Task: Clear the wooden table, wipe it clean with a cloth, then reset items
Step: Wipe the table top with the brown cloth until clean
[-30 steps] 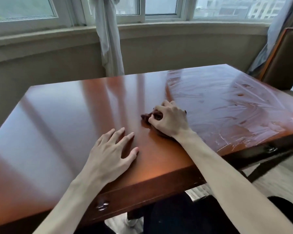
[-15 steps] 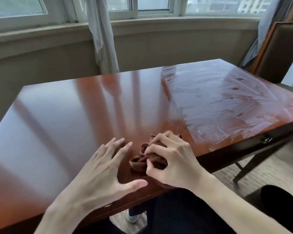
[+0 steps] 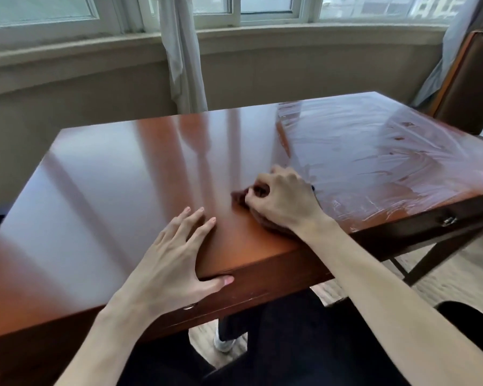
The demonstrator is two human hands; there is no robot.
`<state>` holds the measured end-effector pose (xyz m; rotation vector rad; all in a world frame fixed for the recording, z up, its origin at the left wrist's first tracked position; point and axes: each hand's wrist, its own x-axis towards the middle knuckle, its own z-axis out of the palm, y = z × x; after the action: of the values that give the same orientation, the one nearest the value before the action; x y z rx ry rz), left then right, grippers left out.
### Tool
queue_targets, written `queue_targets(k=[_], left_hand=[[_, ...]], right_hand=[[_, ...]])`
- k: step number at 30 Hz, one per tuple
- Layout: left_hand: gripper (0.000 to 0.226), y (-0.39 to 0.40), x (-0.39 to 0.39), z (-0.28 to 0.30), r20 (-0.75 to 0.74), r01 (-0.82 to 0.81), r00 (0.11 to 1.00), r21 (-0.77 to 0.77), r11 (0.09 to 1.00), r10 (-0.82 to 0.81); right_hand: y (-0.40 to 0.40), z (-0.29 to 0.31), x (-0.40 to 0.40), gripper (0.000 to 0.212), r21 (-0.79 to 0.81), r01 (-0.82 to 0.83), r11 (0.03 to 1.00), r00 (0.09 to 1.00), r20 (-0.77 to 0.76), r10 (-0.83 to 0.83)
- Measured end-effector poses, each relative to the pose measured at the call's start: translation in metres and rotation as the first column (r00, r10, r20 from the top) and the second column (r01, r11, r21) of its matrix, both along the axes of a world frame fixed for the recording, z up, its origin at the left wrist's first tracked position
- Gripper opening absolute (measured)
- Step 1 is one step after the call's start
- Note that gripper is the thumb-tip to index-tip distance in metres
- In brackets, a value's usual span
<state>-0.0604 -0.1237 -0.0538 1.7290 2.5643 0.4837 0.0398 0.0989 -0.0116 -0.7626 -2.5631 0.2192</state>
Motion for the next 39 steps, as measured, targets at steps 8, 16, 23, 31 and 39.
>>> queue_targets(k=[8, 16, 23, 31, 39], left_hand=[[0.112, -0.001, -0.003, -0.001, 0.004, -0.013, 1.000, -0.015, 1.000, 0.013], [0.110, -0.027, -0.007, -0.002, 0.022, -0.121, 0.993, 0.033, 0.992, 0.120], [0.109, -0.034, -0.018, 0.008, 0.050, -0.069, 0.996, -0.063, 0.996, 0.072], [0.100, -0.038, -0.019, 0.001, 0.044, -0.043, 0.998, 0.025, 0.999, 0.042], [0.102, -0.036, -0.021, -0.005, 0.007, -0.076, 0.997, 0.034, 0.997, 0.075]], right_hand=[[-0.038, -0.012, 0.023, 0.033, -0.022, -0.185, 0.982, 0.983, -0.008, 0.185], [-0.079, -0.025, 0.016, 0.027, 0.022, -0.128, 0.992, 0.989, -0.071, 0.129], [-0.024, -0.002, -0.035, 0.037, 0.030, 0.105, 0.994, 0.994, 0.037, -0.106], [-0.064, -0.013, -0.008, 0.033, -0.015, -0.219, 0.975, 0.974, -0.062, 0.218], [-0.093, -0.026, 0.003, 0.034, 0.031, -0.245, 0.969, 0.966, -0.077, 0.247]])
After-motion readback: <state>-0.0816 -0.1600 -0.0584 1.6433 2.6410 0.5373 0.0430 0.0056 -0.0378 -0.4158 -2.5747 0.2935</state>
